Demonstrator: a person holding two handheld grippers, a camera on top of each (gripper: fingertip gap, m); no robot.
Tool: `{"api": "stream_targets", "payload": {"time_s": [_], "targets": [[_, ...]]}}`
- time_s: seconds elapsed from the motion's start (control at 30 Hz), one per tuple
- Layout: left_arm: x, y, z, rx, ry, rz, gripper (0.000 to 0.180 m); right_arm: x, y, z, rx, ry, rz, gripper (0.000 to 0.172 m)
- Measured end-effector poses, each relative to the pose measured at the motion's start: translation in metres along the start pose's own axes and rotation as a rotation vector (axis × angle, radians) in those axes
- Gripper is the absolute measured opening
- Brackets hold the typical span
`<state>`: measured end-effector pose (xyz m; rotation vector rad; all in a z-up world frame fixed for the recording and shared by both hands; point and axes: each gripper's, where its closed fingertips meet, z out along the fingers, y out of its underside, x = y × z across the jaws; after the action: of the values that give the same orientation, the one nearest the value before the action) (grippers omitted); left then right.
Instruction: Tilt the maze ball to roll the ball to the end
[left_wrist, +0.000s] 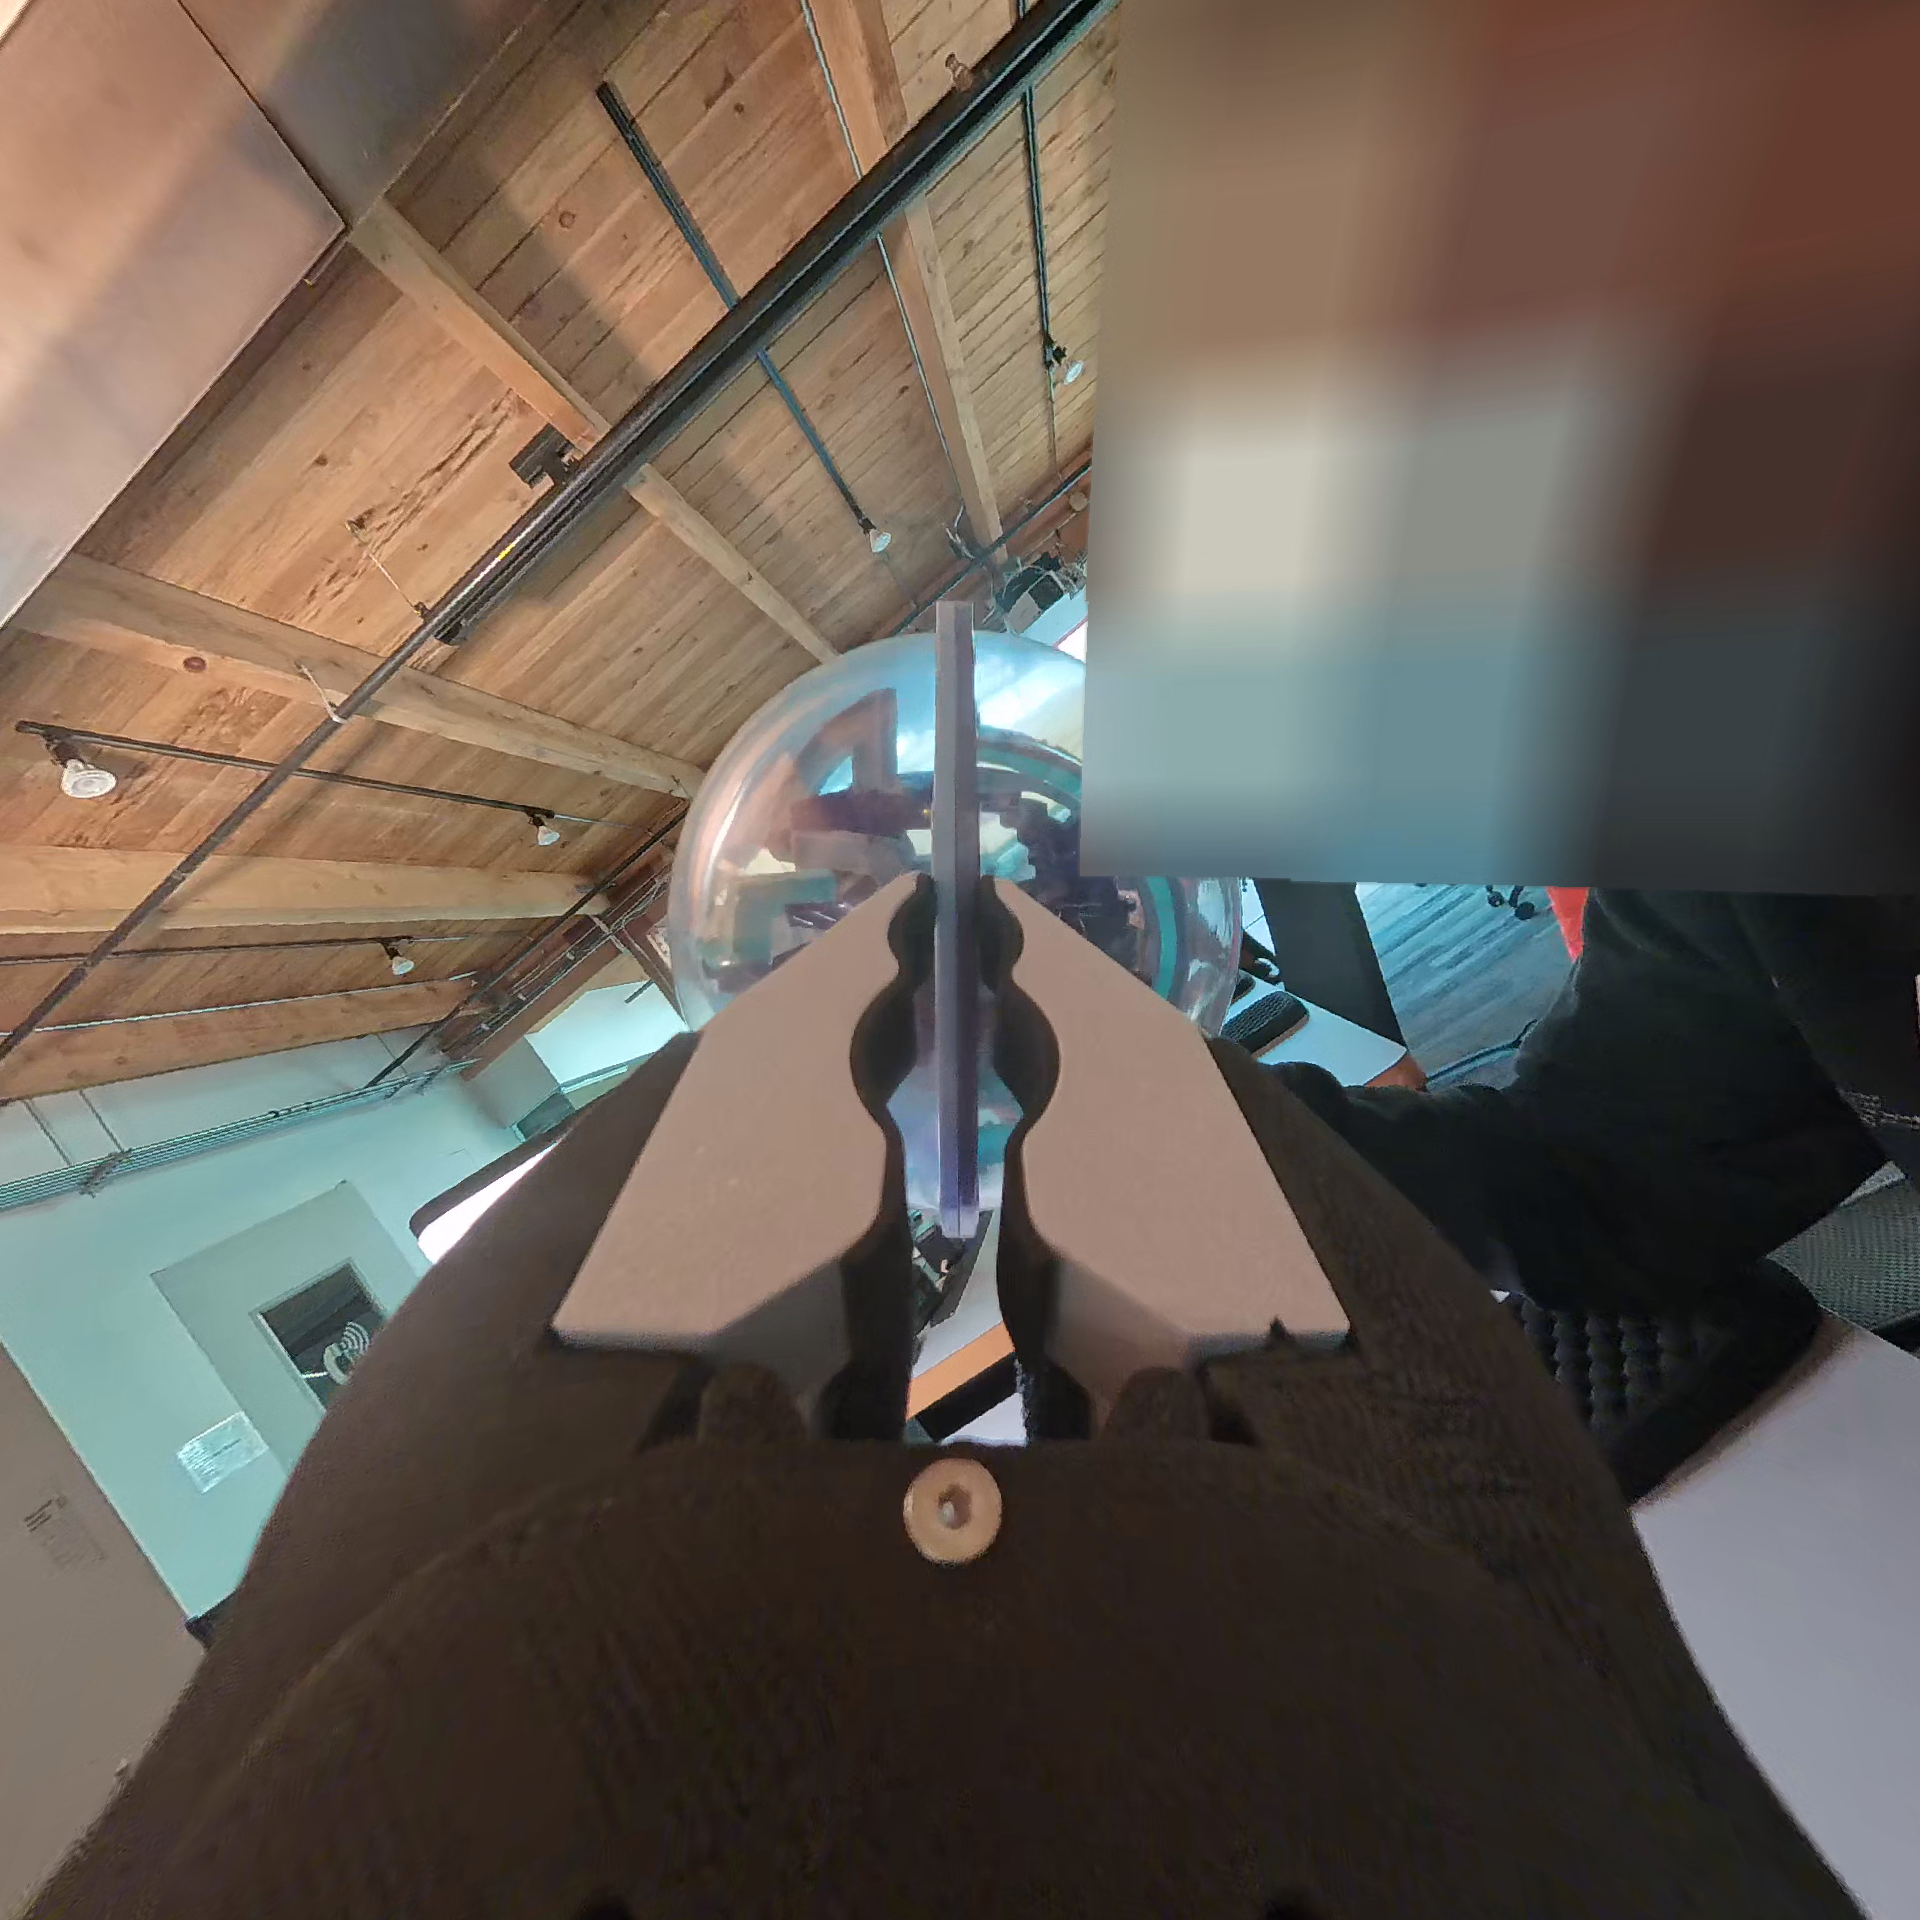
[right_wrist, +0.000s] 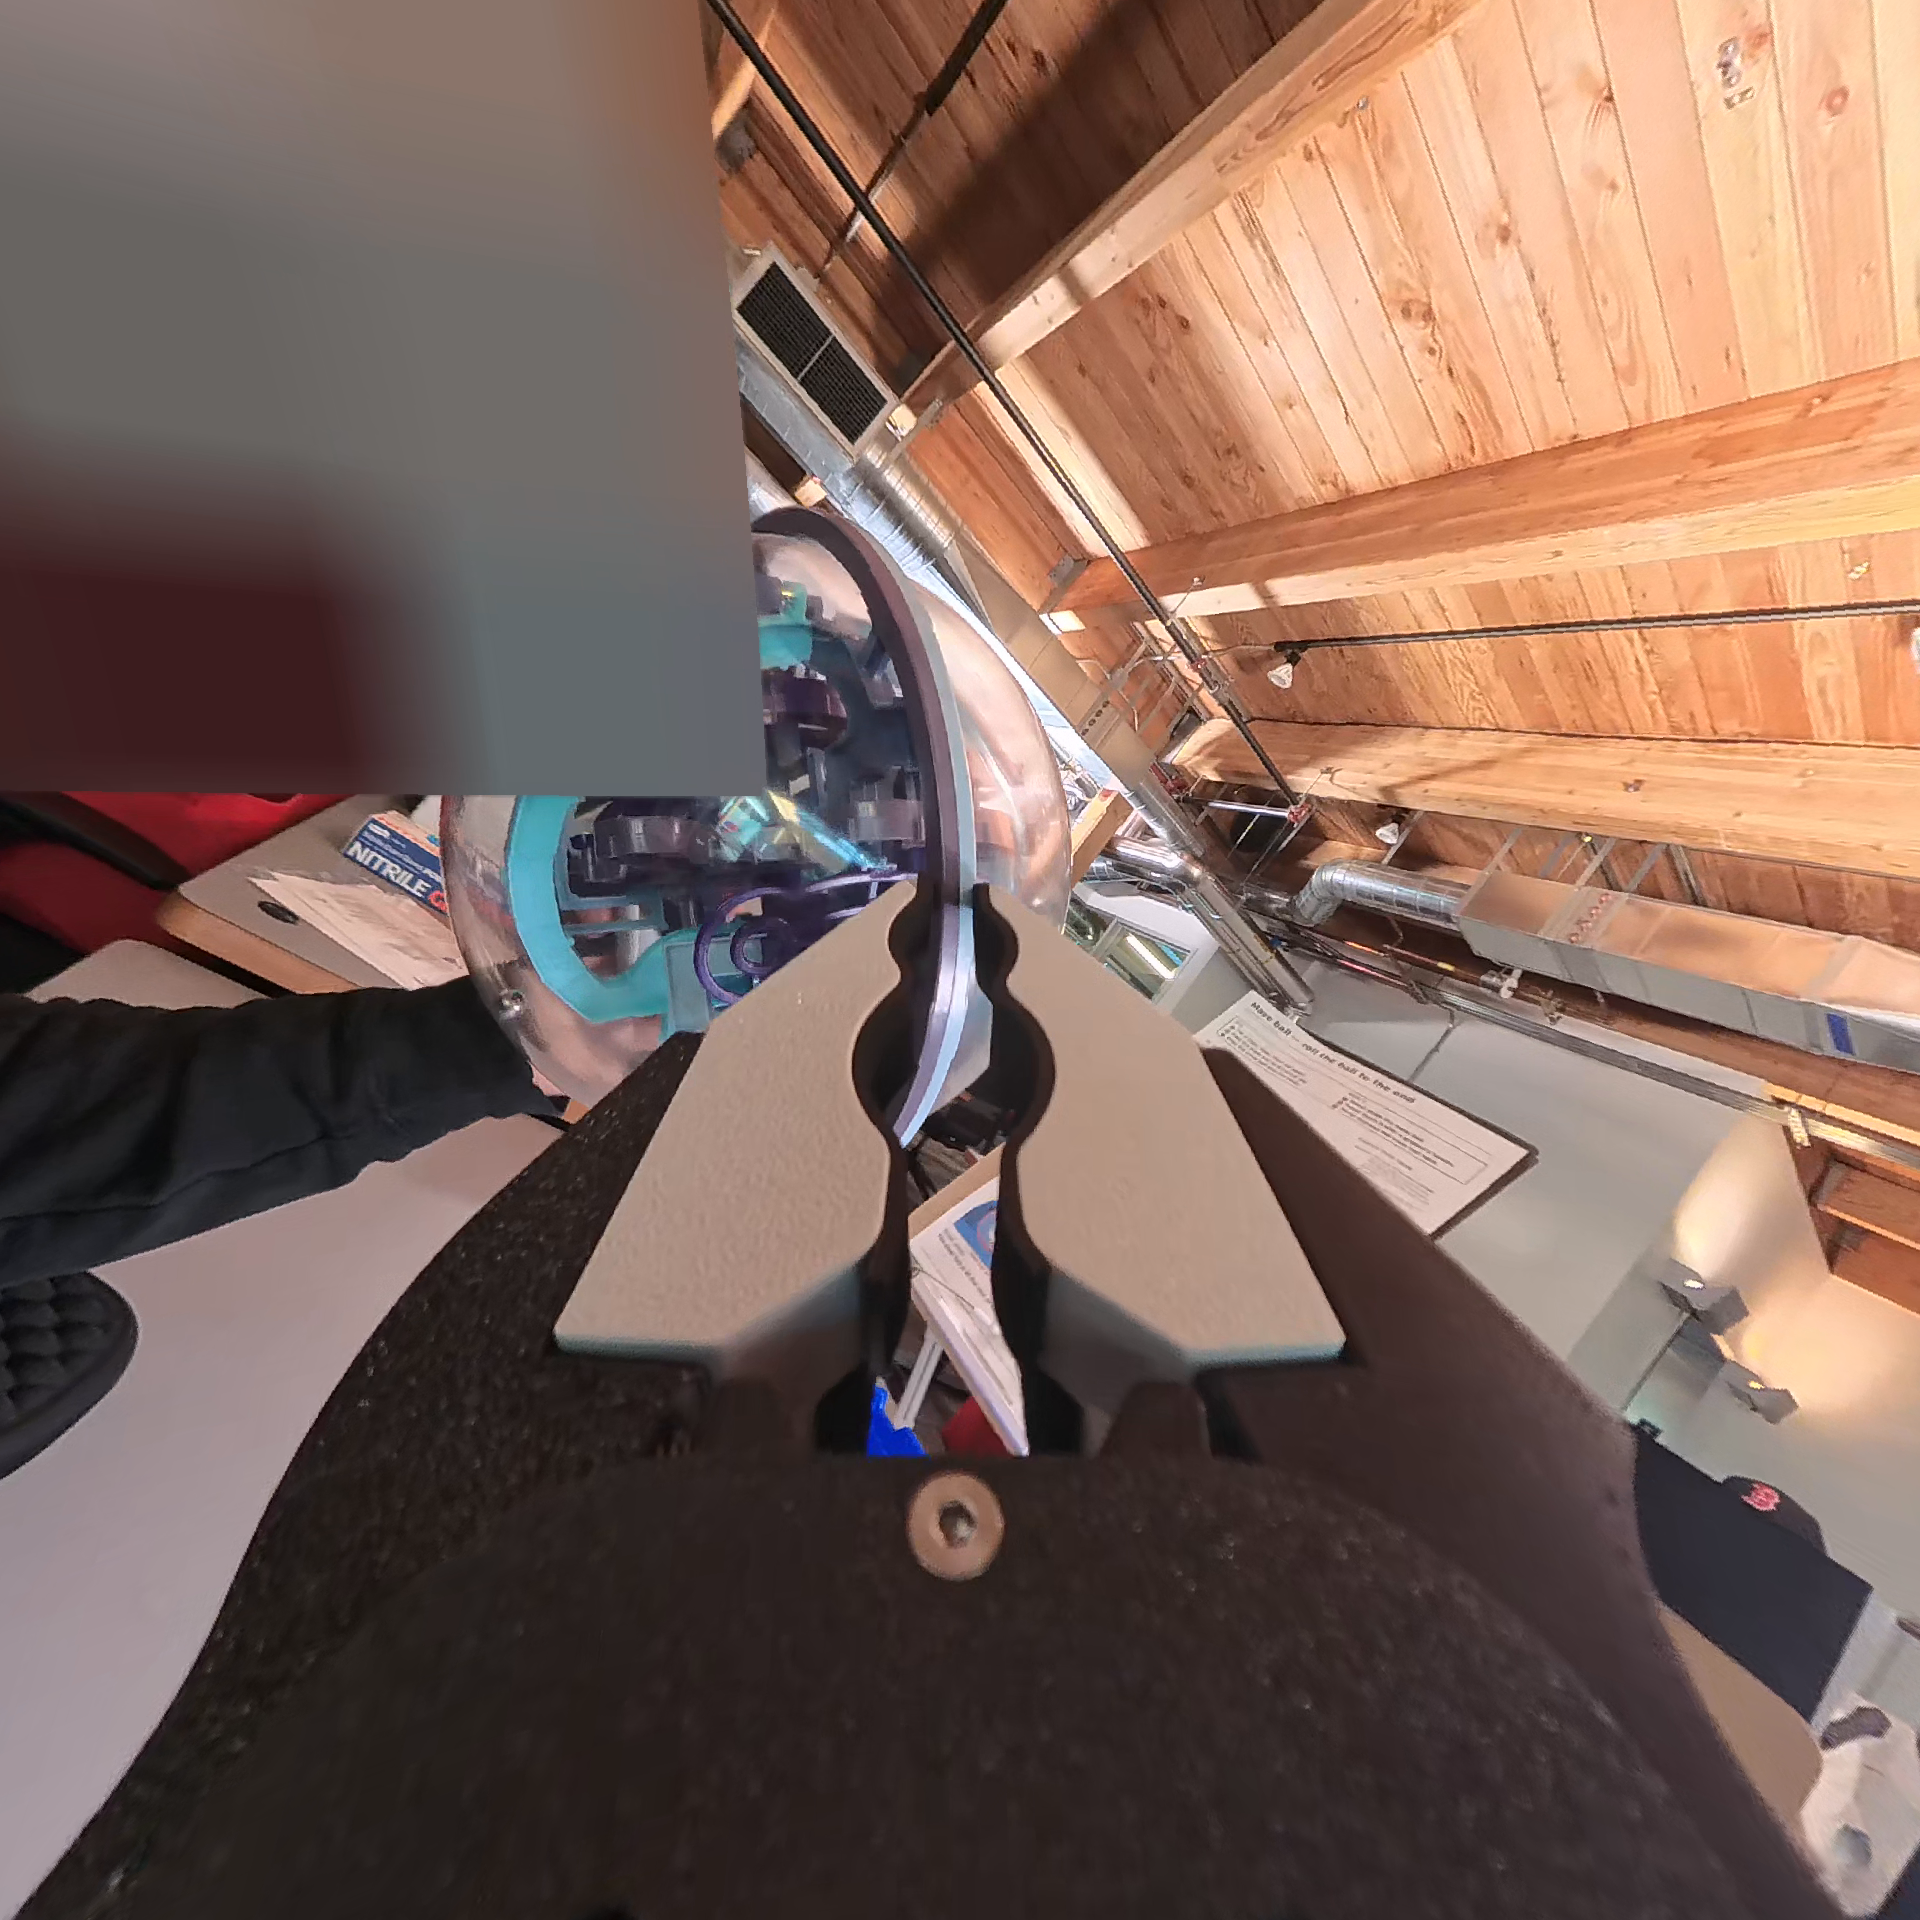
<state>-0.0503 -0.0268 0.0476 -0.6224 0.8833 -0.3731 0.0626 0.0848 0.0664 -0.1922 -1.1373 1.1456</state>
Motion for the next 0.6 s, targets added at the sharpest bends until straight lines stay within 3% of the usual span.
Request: {"api": "stream_targets", "payload": {"time_s": [0.03,0.6], "targets": [[0.000,0.001,-0.001,0.005,0.001,-0.003,0.006,0.000,-0.001,0.000,-0.002,0.003,-0.010,0.004],[-0.007,0.041,-0.002,-0.091,-0.019,-0.058,0.006,0.012,-0.012,-0.003,-0.052,0.102,-0.063,0.002]]}}
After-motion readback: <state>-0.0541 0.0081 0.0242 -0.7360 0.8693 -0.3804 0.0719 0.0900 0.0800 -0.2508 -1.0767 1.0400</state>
